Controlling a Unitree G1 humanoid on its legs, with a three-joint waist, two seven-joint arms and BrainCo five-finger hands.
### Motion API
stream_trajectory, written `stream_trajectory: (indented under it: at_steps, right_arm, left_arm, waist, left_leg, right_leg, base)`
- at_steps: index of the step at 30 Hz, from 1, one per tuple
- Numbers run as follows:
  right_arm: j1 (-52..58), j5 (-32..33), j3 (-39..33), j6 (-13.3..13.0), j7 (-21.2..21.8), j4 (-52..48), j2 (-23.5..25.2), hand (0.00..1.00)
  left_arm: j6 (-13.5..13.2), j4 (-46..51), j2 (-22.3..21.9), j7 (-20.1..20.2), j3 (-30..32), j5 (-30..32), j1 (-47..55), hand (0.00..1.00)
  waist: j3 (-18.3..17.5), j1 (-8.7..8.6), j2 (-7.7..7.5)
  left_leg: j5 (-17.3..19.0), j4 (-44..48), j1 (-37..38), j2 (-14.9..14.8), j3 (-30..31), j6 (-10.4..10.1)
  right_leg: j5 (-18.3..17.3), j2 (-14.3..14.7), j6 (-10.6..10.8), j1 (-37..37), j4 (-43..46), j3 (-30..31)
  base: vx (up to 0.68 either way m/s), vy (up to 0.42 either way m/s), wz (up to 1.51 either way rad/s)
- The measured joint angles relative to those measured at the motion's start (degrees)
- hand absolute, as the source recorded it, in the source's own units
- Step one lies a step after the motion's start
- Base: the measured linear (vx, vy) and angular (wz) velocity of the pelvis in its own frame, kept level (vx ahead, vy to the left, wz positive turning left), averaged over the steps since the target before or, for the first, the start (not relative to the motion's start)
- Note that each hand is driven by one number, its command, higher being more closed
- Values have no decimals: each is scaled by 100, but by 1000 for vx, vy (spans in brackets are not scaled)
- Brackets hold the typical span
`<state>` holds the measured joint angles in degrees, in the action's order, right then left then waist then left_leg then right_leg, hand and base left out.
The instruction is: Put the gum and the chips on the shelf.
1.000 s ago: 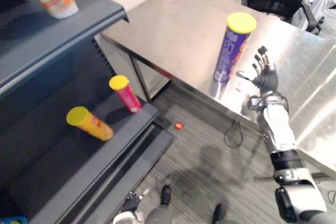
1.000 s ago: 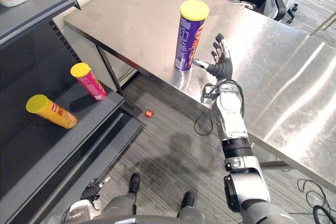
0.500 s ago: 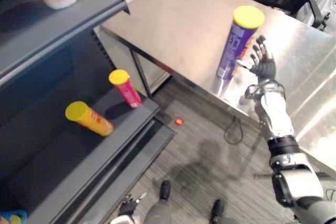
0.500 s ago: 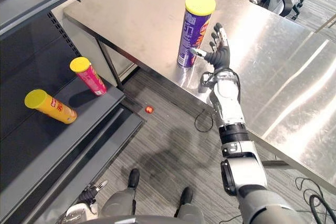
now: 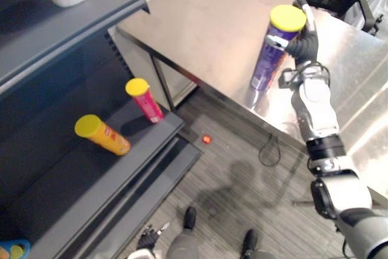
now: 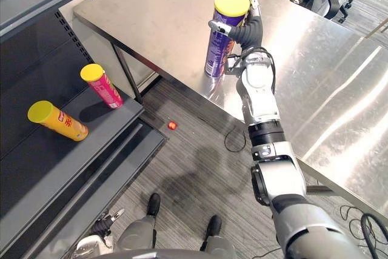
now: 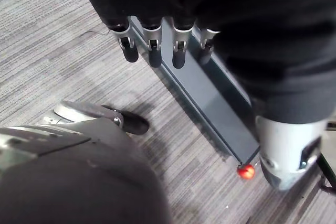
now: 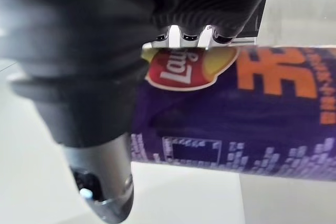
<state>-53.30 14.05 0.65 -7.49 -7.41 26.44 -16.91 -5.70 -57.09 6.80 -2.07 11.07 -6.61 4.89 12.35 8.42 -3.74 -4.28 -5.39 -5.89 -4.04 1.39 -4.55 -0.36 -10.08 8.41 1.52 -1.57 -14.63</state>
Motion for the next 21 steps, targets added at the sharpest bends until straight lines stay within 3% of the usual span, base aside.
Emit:
stream_trajectory:
  at_steps: [13, 14, 21]
  right_arm:
    - [-180, -4, 4, 222, 21, 705, 18, 0]
    - [-180, -9, 5, 224, 29, 780, 21, 100]
    - [-130, -17, -34, 207, 7, 1050, 241, 100]
  left_arm:
    - [-1, 2, 10, -16, -76, -2, -16, 0]
    - [0, 0, 12, -18, -87, -3, -15, 0]
    - [-1, 8, 13, -27, -207, -4, -12, 0]
  waist:
    - [1, 123, -2]
    - [1, 136, -2]
    - [8, 126, -9]
  left_leg:
    - [-19, 0, -11, -81, -52, -31]
    - [-22, -1, -12, -93, -47, -36]
    - [-24, -5, -12, -70, -49, -41]
  right_leg:
    - [18, 80, -11, 32, -22, 70]
    - [18, 93, -11, 30, -22, 68]
    - [18, 80, -11, 33, -21, 67]
  base:
    - [-2, -1, -2]
    - [0, 0, 0]
    - [0, 0, 0]
